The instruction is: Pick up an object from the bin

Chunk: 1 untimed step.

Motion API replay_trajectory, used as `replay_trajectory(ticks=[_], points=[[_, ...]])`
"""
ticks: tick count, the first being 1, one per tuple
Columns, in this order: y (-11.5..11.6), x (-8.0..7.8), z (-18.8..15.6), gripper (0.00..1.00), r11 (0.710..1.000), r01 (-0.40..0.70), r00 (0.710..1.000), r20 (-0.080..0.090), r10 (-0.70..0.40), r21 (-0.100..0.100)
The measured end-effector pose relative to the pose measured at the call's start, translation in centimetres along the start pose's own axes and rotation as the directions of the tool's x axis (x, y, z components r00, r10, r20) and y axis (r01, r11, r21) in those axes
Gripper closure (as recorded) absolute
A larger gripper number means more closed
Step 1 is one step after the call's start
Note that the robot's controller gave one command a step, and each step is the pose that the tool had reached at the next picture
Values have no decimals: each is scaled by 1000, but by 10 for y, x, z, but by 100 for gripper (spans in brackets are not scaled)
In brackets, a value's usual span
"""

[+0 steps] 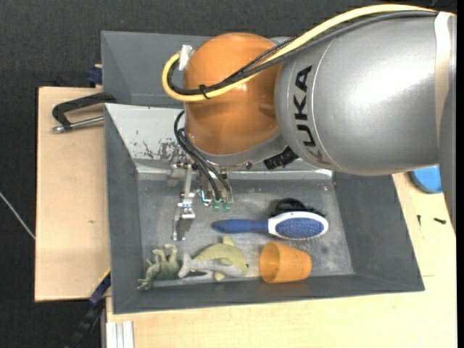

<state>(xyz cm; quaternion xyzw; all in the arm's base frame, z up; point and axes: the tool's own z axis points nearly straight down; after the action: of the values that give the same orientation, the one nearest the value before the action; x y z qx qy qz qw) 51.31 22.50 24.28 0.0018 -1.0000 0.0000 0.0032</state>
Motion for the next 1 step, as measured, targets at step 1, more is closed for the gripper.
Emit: replay_trajectory(ticks=[1], points=[[-20, 24, 76, 0, 999, 38, 999, -2, -38, 2]])
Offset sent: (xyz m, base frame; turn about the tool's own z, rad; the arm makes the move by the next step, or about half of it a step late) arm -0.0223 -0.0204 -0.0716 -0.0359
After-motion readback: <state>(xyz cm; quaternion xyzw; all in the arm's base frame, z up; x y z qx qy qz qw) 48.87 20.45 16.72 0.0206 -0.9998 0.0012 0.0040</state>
